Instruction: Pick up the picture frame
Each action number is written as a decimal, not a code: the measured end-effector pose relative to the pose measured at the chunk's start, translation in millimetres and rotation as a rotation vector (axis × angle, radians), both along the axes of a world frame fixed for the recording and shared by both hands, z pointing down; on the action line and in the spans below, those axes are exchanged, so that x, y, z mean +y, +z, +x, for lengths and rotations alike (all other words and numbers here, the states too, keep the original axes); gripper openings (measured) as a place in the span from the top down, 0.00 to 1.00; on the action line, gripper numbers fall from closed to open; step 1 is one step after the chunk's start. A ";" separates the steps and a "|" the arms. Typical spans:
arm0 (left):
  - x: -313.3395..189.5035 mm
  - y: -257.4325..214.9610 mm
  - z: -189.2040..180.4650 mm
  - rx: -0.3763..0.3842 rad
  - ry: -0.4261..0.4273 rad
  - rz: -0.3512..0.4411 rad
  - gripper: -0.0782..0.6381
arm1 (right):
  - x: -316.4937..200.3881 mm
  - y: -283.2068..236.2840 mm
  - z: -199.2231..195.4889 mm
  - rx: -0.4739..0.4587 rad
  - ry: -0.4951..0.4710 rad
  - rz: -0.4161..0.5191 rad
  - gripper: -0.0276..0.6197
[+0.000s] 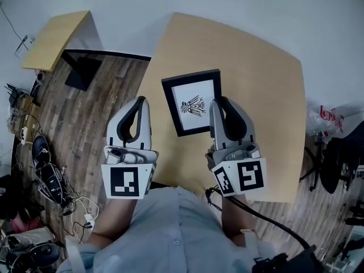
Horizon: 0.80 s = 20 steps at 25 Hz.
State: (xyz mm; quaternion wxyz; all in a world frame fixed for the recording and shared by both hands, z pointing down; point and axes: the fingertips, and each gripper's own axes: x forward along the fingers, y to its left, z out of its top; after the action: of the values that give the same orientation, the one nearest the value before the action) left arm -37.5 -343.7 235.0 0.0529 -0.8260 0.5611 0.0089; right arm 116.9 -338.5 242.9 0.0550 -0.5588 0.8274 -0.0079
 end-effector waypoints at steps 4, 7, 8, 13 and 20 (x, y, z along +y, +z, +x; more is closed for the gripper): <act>5.5 -12.7 8.2 -0.029 0.019 0.058 0.89 | 7.7 -9.3 6.7 0.004 0.018 0.037 0.86; 8.2 -17.1 14.5 -0.038 0.029 0.074 0.89 | 11.4 -12.0 12.1 0.000 0.029 0.051 0.86; 8.1 -16.9 15.4 -0.027 0.029 0.063 0.89 | 11.4 -12.2 12.7 -0.002 0.032 0.053 0.86; 14.3 -22.6 16.9 -0.025 0.030 0.075 0.89 | 19.0 -15.9 15.1 -0.010 0.040 0.072 0.86; 13.4 -26.3 16.7 -0.031 0.029 0.087 0.89 | 19.2 -20.4 13.9 -0.008 0.041 0.087 0.86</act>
State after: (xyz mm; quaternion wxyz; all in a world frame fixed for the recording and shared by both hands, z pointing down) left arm -20.8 -330.3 208.8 0.0972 -0.8310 0.5473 0.0214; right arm 130.8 -319.3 222.4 0.0827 -0.5727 0.8151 0.0270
